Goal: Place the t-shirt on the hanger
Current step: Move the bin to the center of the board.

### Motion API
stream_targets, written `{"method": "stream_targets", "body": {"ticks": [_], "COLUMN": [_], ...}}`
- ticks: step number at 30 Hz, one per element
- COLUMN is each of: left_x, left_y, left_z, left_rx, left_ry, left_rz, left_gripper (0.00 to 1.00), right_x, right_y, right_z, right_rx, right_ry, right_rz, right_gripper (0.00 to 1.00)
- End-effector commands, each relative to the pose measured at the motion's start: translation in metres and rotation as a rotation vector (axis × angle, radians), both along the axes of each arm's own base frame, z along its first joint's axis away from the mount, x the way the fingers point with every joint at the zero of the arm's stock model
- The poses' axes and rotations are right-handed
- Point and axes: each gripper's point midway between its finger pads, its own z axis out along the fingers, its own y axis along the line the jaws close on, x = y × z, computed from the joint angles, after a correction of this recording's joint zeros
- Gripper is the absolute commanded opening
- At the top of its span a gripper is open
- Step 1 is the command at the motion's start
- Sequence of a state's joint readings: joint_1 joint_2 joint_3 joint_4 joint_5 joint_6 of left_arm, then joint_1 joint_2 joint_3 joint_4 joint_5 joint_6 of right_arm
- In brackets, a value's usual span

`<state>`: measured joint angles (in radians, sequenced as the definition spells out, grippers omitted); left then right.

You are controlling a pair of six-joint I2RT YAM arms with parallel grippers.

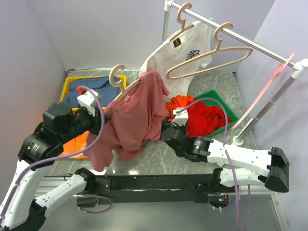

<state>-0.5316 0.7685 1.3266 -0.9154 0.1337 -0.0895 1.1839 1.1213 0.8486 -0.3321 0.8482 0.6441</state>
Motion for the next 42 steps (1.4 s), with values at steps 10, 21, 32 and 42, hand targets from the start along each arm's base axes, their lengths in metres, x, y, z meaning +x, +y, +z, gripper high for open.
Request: {"method": "stream_targets", "body": {"ticks": [10, 21, 32, 42], "left_x": [-0.005, -0.002, 0.002, 0.004], "left_y": [0.0, -0.007, -0.006, -0.02], "left_z": [0.054, 0.053, 0.057, 0.078], "left_rx": [-0.059, -0.068, -0.07, -0.054], "left_ry": [-0.141, -0.143, -0.154, -0.179], "left_rz": [-0.031, -0.052, -0.039, -0.128], "left_gripper": [0.01, 0.01, 0.01, 0.01], "right_x": [0.028, -0.024, -0.11, -0.149], "right_y": [-0.061, -0.055, -0.089, -0.1], "right_z": [-0.095, -0.153, -0.169, -0.174], "right_rx": [0.021, 0.06, 0.179, 0.174], "right_ry": [0.226, 0.49, 0.672, 0.74], "right_rz": [-0.292, -0.161, -0.167, -0.141], "right_gripper": [0.7, 0.75, 0.76, 0.75]}}
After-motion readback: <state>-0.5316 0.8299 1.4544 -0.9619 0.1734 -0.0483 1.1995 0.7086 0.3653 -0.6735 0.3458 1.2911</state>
